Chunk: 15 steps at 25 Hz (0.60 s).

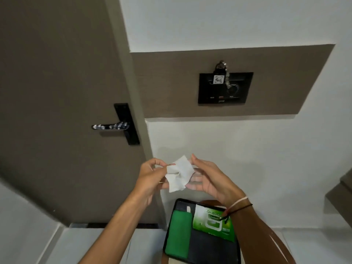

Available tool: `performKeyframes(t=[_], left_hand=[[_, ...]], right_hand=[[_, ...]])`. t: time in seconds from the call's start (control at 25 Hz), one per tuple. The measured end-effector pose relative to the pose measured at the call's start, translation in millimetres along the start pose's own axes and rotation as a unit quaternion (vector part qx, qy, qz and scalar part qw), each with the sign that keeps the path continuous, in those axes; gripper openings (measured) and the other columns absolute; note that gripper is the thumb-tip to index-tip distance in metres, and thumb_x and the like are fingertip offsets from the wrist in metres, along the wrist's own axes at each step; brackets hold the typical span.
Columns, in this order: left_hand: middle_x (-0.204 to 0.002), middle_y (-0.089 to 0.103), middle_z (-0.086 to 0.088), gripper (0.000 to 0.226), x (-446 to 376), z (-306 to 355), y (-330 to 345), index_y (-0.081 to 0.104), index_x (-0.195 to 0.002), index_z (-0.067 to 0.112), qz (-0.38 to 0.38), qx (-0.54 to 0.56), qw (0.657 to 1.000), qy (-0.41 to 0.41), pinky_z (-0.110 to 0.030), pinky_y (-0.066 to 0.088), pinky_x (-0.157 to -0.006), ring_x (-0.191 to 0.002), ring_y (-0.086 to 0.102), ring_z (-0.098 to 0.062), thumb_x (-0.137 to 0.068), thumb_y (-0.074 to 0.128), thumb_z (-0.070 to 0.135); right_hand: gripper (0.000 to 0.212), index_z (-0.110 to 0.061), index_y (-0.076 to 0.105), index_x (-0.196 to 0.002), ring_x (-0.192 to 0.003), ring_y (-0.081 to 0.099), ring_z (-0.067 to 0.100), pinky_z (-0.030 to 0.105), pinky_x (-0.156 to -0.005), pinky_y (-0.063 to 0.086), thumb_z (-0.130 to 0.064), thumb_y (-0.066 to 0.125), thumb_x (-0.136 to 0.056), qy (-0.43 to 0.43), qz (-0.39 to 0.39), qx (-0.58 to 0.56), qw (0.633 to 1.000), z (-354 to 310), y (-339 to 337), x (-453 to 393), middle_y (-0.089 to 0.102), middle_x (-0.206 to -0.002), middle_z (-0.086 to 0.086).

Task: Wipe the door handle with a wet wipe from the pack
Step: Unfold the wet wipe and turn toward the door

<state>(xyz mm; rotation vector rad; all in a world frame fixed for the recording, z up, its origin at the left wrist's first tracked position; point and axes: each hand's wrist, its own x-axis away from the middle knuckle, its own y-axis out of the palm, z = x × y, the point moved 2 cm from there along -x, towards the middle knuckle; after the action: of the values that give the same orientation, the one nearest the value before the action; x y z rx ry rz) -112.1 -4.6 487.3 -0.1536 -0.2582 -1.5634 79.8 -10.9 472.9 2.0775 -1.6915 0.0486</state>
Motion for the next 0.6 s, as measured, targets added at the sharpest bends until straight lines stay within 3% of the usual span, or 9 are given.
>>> performKeyframes(t=[0.08, 0.16, 0.28, 0.36, 0.44, 0.52, 0.6], left_hand=[[-0.063, 0.075, -0.004, 0.015, -1.4, -5.5, -24.9, 0.063, -0.084, 0.007, 0.013, 0.011, 0.999, -0.027, -0.024, 0.057, -0.041, -0.047, 0.067, -0.013, -0.096, 0.072, 0.008], [-0.068, 0.077, -0.01, 0.016, -9.0, -11.9, -52.6, 0.069, -0.087, 0.003, 0.005, 0.026, 0.998, -0.049, -0.024, 0.061, -0.049, -0.057, 0.074, -0.017, -0.099, 0.07, 0.014], [-0.087, 0.082, -0.018, 0.008, -24.2, -19.2, -96.4, 0.075, -0.101, 0.0, -0.015, 0.052, 0.996, -0.074, -0.023, 0.064, -0.058, -0.071, 0.081, -0.022, -0.095, 0.073, 0.004], [-0.09, 0.083, -0.017, 0.02, -38.1, -19.2, -128.6, 0.074, -0.108, 0.0, -0.03, 0.06, 0.995, -0.079, -0.024, 0.065, -0.06, -0.076, 0.081, -0.024, -0.089, 0.076, -0.006], [-0.095, 0.082, -0.018, 0.029, -57.7, -15.6, -167.6, 0.074, -0.112, 0.004, -0.049, 0.028, 0.996, -0.069, -0.026, 0.066, -0.065, -0.084, 0.081, -0.025, -0.086, 0.077, -0.009], [-0.103, 0.08, -0.02, 0.031, -77.2, -6.0, -201.3, 0.072, -0.117, 0.007, -0.07, -0.004, 0.996, -0.061, -0.033, 0.068, -0.075, -0.088, 0.081, -0.024, -0.089, 0.076, -0.006], [-0.102, 0.079, -0.018, 0.033, -89.5, 4.1, -223.4, 0.069, -0.122, 0.011, -0.086, 0.009, 0.994, -0.069, -0.042, 0.066, -0.087, -0.082, 0.079, -0.021, -0.09, 0.077, 0.003]], right_hand=[[0.049, -0.009, 0.07, -0.127, -0.116, 0.072, 0.031, 0.045, -0.095, 0.061, -0.04, 0.072, -0.09, 0.012, -0.049, -0.006, 0.999, 21.0, 22.7, -5.6, 0.075, -0.125, 0.015], [0.044, -0.007, 0.066, -0.132, -0.123, 0.068, 0.034, 0.049, -0.105, 0.055, -0.03, 0.069, -0.095, 0.019, -0.061, -0.015, 0.998, 40.4, 45.6, -16.4, 0.072, -0.131, 0.018], [0.04, -0.002, 0.064, -0.133, -0.12, 0.069, 0.036, 0.044, -0.099, 0.06, -0.018, 0.067, -0.097, 0.019, -0.023, -0.009, 1.0, 59.0, 78.5, -42.3, 0.072, -0.129, 0.021], [0.037, 0.0, 0.064, -0.132, -0.119, 0.069, 0.038, 0.048, -0.099, 0.059, -0.014, 0.064, -0.098, 0.004, 0.021, 0.018, 1.0, 68.1, 98.0, -61.1, 0.071, -0.129, 0.022], [0.034, -0.002, 0.067, -0.129, -0.116, 0.069, 0.035, 0.044, -0.09, 0.063, -0.017, 0.064, -0.098, -0.004, 0.068, 0.021, 0.997, 75.8, 119.4, -82.3, 0.072, -0.127, 0.02], [0.032, -0.004, 0.072, -0.124, -0.106, 0.074, 0.029, 0.031, -0.073, 0.064, -0.017, 0.068, -0.095, 0.003, 0.109, -0.027, 0.994, 78.3, 140.7, -99.9, 0.077, -0.119, 0.017], [0.033, -0.002, 0.075, -0.118, -0.096, 0.079, 0.026, 0.027, -0.067, 0.064, -0.014, 0.075, -0.088, 0.016, 0.115, -0.107, 0.987, 79.1, 159.2, -110.9, 0.079, -0.113, 0.018]])
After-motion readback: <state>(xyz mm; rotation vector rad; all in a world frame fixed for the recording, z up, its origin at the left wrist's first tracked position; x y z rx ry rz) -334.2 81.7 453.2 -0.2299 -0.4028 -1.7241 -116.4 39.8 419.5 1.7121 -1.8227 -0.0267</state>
